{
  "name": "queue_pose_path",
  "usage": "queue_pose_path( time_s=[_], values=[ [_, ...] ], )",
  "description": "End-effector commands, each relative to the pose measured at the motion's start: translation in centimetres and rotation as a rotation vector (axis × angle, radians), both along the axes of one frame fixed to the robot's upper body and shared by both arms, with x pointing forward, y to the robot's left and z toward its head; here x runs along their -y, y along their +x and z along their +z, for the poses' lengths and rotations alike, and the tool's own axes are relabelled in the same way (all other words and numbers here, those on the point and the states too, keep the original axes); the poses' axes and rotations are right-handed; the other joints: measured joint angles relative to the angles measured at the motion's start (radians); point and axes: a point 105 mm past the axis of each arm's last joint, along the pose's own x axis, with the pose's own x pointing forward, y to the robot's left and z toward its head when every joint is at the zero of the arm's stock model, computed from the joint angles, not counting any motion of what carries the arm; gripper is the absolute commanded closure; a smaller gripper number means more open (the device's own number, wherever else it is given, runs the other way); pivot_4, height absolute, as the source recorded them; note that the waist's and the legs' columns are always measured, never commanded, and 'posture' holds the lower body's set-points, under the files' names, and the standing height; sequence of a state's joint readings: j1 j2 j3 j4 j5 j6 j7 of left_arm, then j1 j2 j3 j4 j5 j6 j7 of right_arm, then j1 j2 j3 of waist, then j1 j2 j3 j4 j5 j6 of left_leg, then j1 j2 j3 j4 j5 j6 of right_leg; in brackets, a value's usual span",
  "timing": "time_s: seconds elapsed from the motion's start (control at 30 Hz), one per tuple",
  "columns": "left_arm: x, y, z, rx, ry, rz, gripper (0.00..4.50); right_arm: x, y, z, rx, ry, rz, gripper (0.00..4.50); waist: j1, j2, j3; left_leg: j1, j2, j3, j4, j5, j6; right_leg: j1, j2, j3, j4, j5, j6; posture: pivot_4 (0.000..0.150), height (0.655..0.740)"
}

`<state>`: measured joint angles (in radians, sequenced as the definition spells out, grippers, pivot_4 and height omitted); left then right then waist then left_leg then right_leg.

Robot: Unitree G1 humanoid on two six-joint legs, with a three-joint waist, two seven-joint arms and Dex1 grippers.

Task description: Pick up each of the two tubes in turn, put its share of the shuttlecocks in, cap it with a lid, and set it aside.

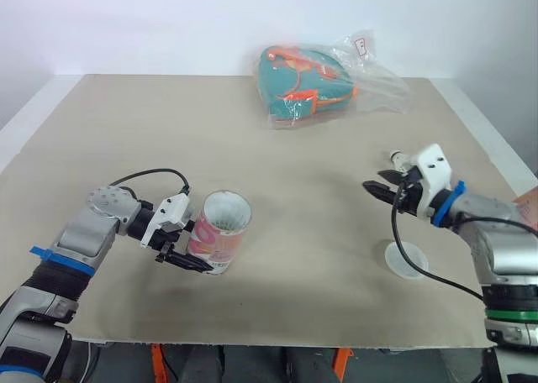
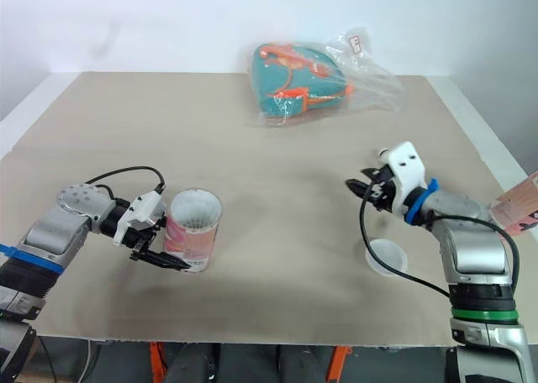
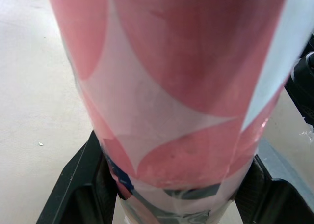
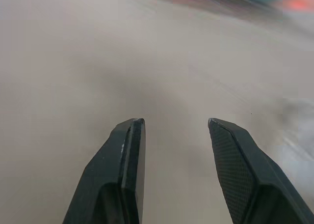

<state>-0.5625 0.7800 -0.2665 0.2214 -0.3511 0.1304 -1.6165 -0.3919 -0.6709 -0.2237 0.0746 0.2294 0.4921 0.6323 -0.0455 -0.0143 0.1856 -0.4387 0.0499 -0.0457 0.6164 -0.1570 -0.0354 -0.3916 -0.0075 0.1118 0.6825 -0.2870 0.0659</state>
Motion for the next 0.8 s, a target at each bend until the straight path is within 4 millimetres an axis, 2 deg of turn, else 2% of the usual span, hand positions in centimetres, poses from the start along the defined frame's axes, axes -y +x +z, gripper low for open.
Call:
queue_pose_path(
  time_s=[0.03, 0.27, 0.53, 0.63, 0.8],
  values=[
    [-0.5, 0.0, -0.7, -0.009, 0.044, 0.010, 1.87, 1.9, 0.6, 1.6, 0.109, 0.039, -0.146, 2.23, -0.002, 0.000, 0.000, 0.000, 0.000, 0.000, 0.000, 0.000, 0.000, 0.000, 0.000, 0.000, 0.000, 0.000, 0.000, 0.150, 0.7400],
    [-0.4, 0.1, -0.7, -0.005, 0.045, 0.007, 1.87, 3.9, 2.6, 0.8, 0.114, 0.021, -0.303, 2.23, -0.003, 0.001, 0.000, 0.000, 0.000, 0.000, 0.000, 0.000, 0.000, 0.000, 0.000, 0.000, 0.000, 0.000, 0.000, 0.150, 0.7400],
    [-0.4, 0.2, -0.6, 0.000, 0.042, 0.009, 1.87, 3.8, 4.9, 0.7, 0.099, 0.018, -0.315, 2.23, -0.002, 0.001, 0.000, 0.001, 0.000, 0.000, 0.000, 0.000, 0.000, 0.001, 0.000, 0.001, 0.000, 0.001, 0.000, 0.150, 0.7400],
    [-0.5, 0.1, -0.5, -0.004, 0.042, 0.016, 1.87, 3.5, 5.1, 0.1, 0.078, 0.015, -0.299, 2.23, -0.002, 0.001, 0.000, 0.001, 0.000, 0.000, 0.000, 0.000, 0.000, 0.001, 0.000, 0.001, 0.000, 0.001, 0.000, 0.150, 0.7400],
    [-0.6, 0.0, -0.5, -0.006, 0.040, 0.021, 1.87, 3.9, 5.2, 0.3, 0.082, 0.020, -0.305, 2.23, -0.003, 0.002, 0.001, 0.001, 0.000, 0.000, 0.000, 0.000, 0.000, 0.001, 0.000, 0.001, 0.000, 0.001, 0.000, 0.150, 0.7400]
  ],
)
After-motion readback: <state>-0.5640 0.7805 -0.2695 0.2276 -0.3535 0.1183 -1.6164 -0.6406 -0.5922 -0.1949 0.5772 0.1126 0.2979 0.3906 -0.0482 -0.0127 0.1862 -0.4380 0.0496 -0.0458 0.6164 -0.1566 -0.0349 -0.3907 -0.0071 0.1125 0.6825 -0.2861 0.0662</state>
